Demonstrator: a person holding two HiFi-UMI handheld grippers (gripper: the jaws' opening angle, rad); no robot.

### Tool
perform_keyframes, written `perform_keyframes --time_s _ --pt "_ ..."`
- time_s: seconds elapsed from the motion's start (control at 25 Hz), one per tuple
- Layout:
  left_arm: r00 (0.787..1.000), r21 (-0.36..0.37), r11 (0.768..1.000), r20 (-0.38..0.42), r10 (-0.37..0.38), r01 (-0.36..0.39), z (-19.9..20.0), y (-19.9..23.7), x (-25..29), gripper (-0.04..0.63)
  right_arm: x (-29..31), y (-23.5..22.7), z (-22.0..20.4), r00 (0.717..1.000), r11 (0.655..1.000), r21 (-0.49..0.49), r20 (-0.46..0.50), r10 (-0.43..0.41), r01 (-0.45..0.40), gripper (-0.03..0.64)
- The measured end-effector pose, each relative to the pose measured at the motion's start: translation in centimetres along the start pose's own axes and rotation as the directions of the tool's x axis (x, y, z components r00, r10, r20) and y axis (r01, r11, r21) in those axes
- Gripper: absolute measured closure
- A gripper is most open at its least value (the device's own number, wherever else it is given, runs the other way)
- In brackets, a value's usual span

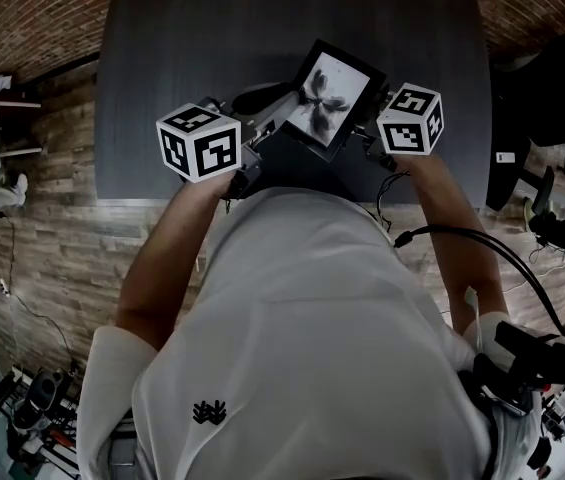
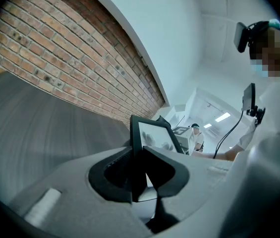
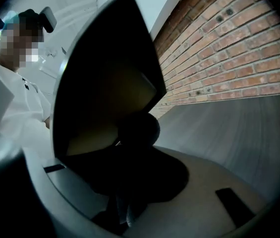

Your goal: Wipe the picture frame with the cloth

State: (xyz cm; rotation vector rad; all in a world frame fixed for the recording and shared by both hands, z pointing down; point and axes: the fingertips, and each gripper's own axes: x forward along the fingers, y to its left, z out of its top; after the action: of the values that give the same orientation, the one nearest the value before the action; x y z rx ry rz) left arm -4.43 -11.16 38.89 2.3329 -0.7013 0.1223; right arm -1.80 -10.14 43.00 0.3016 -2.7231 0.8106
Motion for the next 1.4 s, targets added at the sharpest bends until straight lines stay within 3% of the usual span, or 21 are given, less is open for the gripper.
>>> perform_keyframes --time_s 0.28,0.6,0.8,1.16,1.4 --pt "0.999 -0.002 1.000 -0.029 -0.024 0.024 -1.2 -0.5 0.3 0.518 -2.1 -2.7 1.9 0.993 0.996 0.017 0.081 -0.086 0.085 0.510" --pt "0.999 -0.009 0.999 -0.016 -0.033 0.033 -1.0 -0.9 0.2 0.518 -3.0 -3.4 1.8 0.986 0.991 0.029 0.100 -0.136 0.134 0.511" --pt "0.999 -0.013 0.999 0.003 -0.035 0.035 0.1 -0.6 0.0 0.518 -1.3 -2.0 -0.6 0.995 0.995 0.043 0.035 -0.093 0.092 0.511" --pt "1.000 -0.007 1.000 0.021 -0.002 0.002 0.5 -0.1 -0.2 0.518 0.2 4.5 -4.4 0.992 0.993 0.045 -0.056 0.109 -0.107 0.509" --pt "1.000 -0.009 1.000 -0.004 0.009 -0.009 -0.3 0.5 0.1 0.518 -1.7 2.6 -2.6 0.997 0.993 0.094 0.031 0.069 -0.072 0.510"
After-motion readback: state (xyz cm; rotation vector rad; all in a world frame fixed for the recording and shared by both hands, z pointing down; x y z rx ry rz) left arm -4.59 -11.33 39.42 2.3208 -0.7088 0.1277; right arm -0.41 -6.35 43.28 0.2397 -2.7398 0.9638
